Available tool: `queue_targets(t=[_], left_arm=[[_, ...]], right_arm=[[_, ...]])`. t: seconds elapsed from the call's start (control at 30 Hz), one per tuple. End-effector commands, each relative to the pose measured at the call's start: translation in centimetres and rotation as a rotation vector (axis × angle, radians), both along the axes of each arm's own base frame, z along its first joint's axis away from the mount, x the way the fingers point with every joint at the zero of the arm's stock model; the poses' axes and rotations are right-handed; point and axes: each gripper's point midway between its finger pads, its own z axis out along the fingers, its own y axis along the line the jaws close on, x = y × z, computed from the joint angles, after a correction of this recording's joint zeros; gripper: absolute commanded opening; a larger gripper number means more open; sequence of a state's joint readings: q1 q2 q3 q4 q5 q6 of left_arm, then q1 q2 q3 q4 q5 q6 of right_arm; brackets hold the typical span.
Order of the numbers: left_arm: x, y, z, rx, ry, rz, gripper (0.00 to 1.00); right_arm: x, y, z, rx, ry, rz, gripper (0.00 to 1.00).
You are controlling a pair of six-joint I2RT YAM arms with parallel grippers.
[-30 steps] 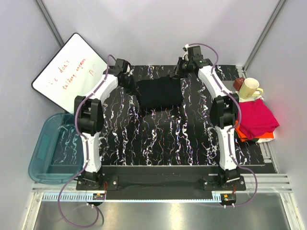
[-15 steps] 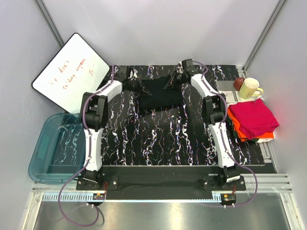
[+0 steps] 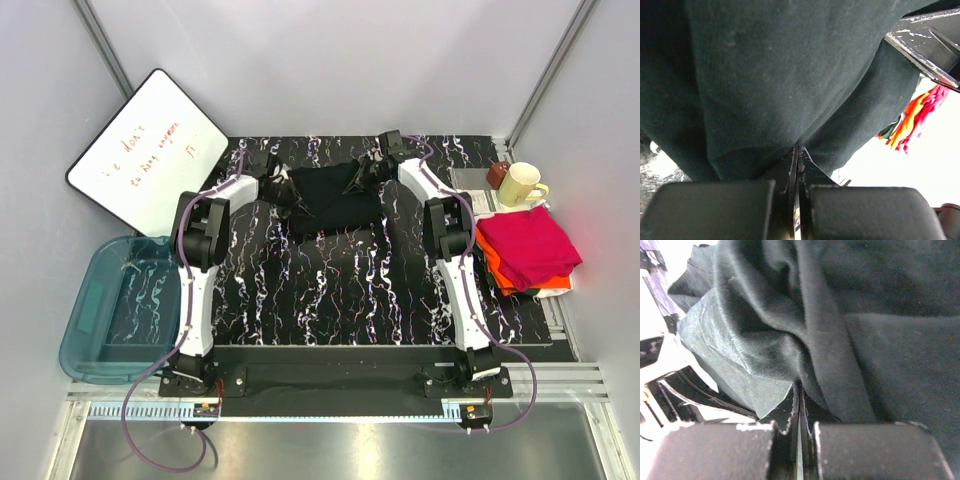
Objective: Fold and stack the t-shirts
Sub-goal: Put the neatly folded tshirt into the corner of the board with the right arm
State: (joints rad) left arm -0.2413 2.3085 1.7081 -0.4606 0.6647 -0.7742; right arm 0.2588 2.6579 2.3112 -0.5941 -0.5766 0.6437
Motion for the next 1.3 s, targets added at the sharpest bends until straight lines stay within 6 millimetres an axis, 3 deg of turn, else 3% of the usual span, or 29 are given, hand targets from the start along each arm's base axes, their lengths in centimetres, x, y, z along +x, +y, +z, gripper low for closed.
queue_targets(t=[0.0,0.03,0.07,0.1,0.13,0.17,0.2,0.23,0.27,0.33,0.37,0.4,0.43,0.47,0.5,0.57,0.6,0.8,1.0,1.13,1.2,1.23,1.27], left_arm=[[-0.1,0.4,3.1,0.027,-0.092,-0.053,0.0],[0.1,0.4,4.2,0.025,-0.125,-0.059,0.0],[0.2,0.4,6.3,0.021,-0.178,-0.063,0.0],[0.2,0.6,7.3,0.027,-0.217,-0.076,0.0],[0.2,0.8,8.0,0.039,-0.245,-0.078,0.0],[-0.1,0.9,9.6,0.045,-0.284,-0.08,0.0],[-0.4,1.4,9.9,0.065,-0.3,-0.086,0.01],[-0.5,1.8,10.2,0.094,-0.317,-0.08,0.04],[-0.9,2.2,10.7,0.109,-0.329,-0.081,0.05],[-1.6,3.0,10.3,0.152,-0.326,-0.091,0.13],[-2.2,3.3,10.0,0.162,-0.318,-0.096,0.18],[-2.6,3.5,9.9,0.172,-0.312,-0.1,0.23],[-2.9,3.8,9.6,0.179,-0.305,-0.101,0.3],[-3.5,4.0,9.5,0.185,-0.299,-0.104,0.46],[-3.8,4.2,9.4,0.195,-0.299,-0.11,0.55],[-4.4,4.8,9.2,0.22,-0.295,-0.108,0.72],[-4.7,5.0,9.1,0.23,-0.292,-0.111,0.75],[-5.2,6.2,9.8,0.256,-0.302,-0.101,0.83],[-5.4,6.9,9.5,0.276,-0.282,-0.097,0.83],[-5.7,7.0,9.4,0.277,-0.272,-0.099,0.83],[-5.6,7.1,9.5,0.28,-0.273,-0.098,0.83],[-5.5,7.1,9.6,0.28,-0.275,-0.096,0.83],[-5.5,7.1,9.6,0.28,-0.275,-0.094,0.83]], right_arm=[[0.5,-1.7,6.3,-0.09,-0.157,0.001,0.0],[0.6,-2.0,7.6,-0.106,-0.202,0.012,0.14],[0.3,-2.3,8.5,-0.118,-0.22,0.014,0.21],[0.3,-2.7,11.6,-0.13,-0.284,0.004,0.25],[0.1,-3.1,12.4,-0.145,-0.308,0.011,0.29],[-0.5,-3.8,12.3,-0.161,-0.297,0.004,0.45],[-0.8,-4.3,13.6,-0.165,-0.313,-0.01,0.57],[-1.0,-5.2,13.6,-0.168,-0.303,-0.027,0.74],[-1.8,-5.9,12.2,-0.174,-0.254,-0.036,1.0],[-2.7,-7.0,11.7,-0.164,-0.214,-0.059,1.0],[-3.5,-7.8,9.8,-0.167,-0.165,-0.07,1.0],[-3.9,-8.3,9.3,-0.166,-0.144,-0.081,1.0],[-4.1,-8.7,8.6,-0.171,-0.129,-0.089,1.0],[-4.6,-9.0,7.5,-0.179,-0.107,-0.094,1.0],[-4.8,-9.2,6.7,-0.188,-0.096,-0.09,1.0],[-4.9,-9.3,5.4,-0.198,-0.075,-0.085,1.0],[-4.9,-9.3,4.3,-0.203,-0.056,-0.08,1.0],[-3.8,-8.9,1.3,-0.2,-0.022,-0.067,1.0],[-2.4,-8.1,0.8,-0.162,-0.022,-0.064,1.0],[-2.0,-6.6,0.2,-0.122,-0.005,-0.043,1.0],[-2.7,-5.2,-1.0,-0.133,0.021,-0.009,1.0],[-2.7,-4.5,-0.7,-0.138,0.02,0.007,0.98],[-3.6,-2.7,-1.8,-0.152,0.037,0.049,0.94]])
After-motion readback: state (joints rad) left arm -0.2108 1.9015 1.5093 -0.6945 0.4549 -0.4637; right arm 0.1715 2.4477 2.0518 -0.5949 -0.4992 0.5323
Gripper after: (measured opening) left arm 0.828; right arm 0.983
